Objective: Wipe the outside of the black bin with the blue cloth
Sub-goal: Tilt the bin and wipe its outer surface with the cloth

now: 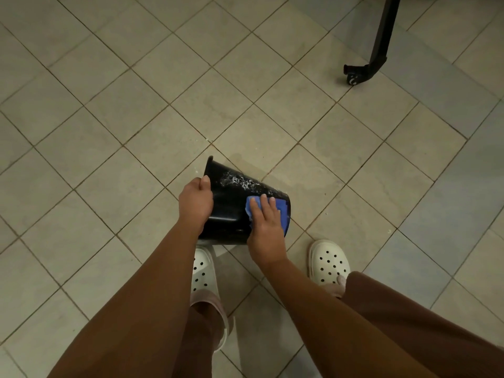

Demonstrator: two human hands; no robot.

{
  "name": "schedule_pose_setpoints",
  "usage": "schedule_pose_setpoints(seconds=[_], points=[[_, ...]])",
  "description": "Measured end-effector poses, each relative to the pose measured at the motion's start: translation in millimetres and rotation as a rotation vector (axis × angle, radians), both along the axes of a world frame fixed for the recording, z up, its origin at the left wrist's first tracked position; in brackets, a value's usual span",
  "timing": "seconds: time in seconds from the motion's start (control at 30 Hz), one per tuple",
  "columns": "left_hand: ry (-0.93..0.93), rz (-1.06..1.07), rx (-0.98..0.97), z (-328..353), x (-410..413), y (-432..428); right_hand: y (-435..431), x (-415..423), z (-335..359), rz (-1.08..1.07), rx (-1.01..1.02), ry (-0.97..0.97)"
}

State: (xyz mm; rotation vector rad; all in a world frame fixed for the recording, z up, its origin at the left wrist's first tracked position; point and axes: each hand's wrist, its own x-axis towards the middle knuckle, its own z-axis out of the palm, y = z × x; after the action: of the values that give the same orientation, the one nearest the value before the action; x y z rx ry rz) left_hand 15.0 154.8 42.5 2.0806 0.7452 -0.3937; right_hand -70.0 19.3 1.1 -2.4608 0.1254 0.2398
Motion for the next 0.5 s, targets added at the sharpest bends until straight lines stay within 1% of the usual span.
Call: schedule_pose_setpoints(seconds=[0.07,0.13,0.23,0.33,0.4,0.5], points=[[-0.011,-0.006,0.0,-1,-2,1,-7,14,-5,0.065,-0.001,0.011],[-0.017,0.002,-0.006,-2,-3,2,-18,27,-9,0.061,-0.016,0.055],[-0.014,0.019,-0.026,-3,-3,3,-28,32,-9,-0.089,0.014,0.076],[-0.004,0.009,-0.043,-4,-3,4,-15,15,-6,-0.205,-0.038,0.083],[-0.005,0.002,-0.046,-4,-2,4,0,-1,-3,-0.193,-0.035,0.069],[-0.019,0.002,-0.058,-4,-3,6,4,-1,0,-0.063,-0.013,0.025]])
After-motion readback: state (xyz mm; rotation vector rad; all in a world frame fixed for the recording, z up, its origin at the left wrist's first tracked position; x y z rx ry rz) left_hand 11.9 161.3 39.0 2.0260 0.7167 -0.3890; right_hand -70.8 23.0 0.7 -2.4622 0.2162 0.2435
